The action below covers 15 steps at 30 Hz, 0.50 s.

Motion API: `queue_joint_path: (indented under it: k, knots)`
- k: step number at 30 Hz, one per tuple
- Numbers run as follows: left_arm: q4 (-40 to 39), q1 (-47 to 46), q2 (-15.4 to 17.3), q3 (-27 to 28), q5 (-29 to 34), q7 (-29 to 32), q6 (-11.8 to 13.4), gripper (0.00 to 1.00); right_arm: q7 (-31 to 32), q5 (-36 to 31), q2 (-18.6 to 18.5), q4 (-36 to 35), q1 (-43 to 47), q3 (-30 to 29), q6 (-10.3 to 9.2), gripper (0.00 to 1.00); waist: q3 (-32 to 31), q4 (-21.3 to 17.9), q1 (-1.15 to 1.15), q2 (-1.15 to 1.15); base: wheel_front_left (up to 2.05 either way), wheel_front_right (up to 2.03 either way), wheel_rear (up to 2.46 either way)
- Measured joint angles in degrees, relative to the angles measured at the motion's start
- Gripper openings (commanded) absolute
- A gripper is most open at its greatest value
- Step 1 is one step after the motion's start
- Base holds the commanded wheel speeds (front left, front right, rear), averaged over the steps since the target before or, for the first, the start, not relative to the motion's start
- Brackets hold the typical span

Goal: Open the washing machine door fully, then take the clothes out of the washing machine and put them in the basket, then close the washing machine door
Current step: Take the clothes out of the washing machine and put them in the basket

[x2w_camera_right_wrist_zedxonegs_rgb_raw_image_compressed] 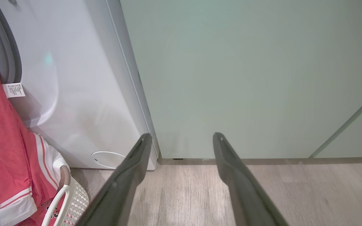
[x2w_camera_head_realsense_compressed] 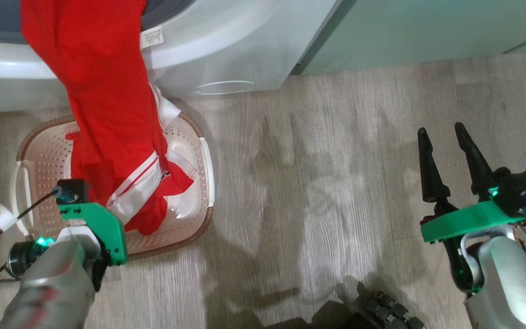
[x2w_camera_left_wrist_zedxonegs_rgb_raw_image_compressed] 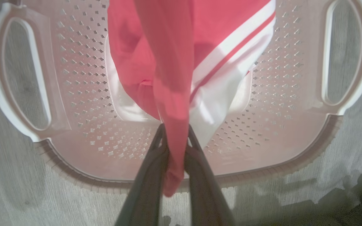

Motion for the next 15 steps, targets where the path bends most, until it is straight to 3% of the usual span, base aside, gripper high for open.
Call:
queue_joint_path:
  k: [3, 4, 6, 7, 8, 15]
  knots:
    - [0.1, 0.1, 0.0, 0.5, -0.5, -1.2, 0.5, 0.00, 0.0, -0.1, -0.2, 0.0, -0.1, -0.2, 0.00, 1.00, -0.1, -0.5, 0.00, 0.00, 0.00, 0.00, 0.00]
    - [0.2, 0.1, 0.0, 0.5, -0.5, -1.5, 0.5, 0.16, 0.0, -0.1, -0.3, 0.0, -0.1, -0.3, 0.00, 1.00, -0.3, -0.6, 0.00, 0.00, 0.00, 0.00, 0.00]
    - [0.2, 0.2, 0.0, 0.8, -0.6, -2.4, 0.6, 0.58, 0.0, -0.1, -0.3, 0.0, -0.1, -0.4, 0.00, 1.00, -0.9, -0.6, 0.00, 0.00, 0.00, 0.00, 0.00]
    - [0.3, 0.2, 0.0, 0.9, -0.6, -2.4, 0.7, 0.95, 0.0, -0.1, -0.3, 0.0, -0.1, -0.4, 0.00, 1.00, -1.3, -0.5, 0.00, 0.00, 0.00, 0.00, 0.00]
    - [0.3, 0.4, 0.0, 1.0, -0.6, -2.9, 0.7, 1.00, 0.0, -0.1, -0.3, 0.1, -0.1, -0.4, 0.00, 1.00, -1.8, -0.5, 0.00, 0.00, 0.00, 0.00, 0.00]
    - [0.5, 3.4, -0.3, 1.3, -1.5, -8.4, 0.3, 1.00, 0.0, -0.1, -0.2, 0.8, 0.5, 0.1, 0.00, 1.00, -6.1, 0.1, 0.00, 0.00, 0.00, 0.00, 0.00]
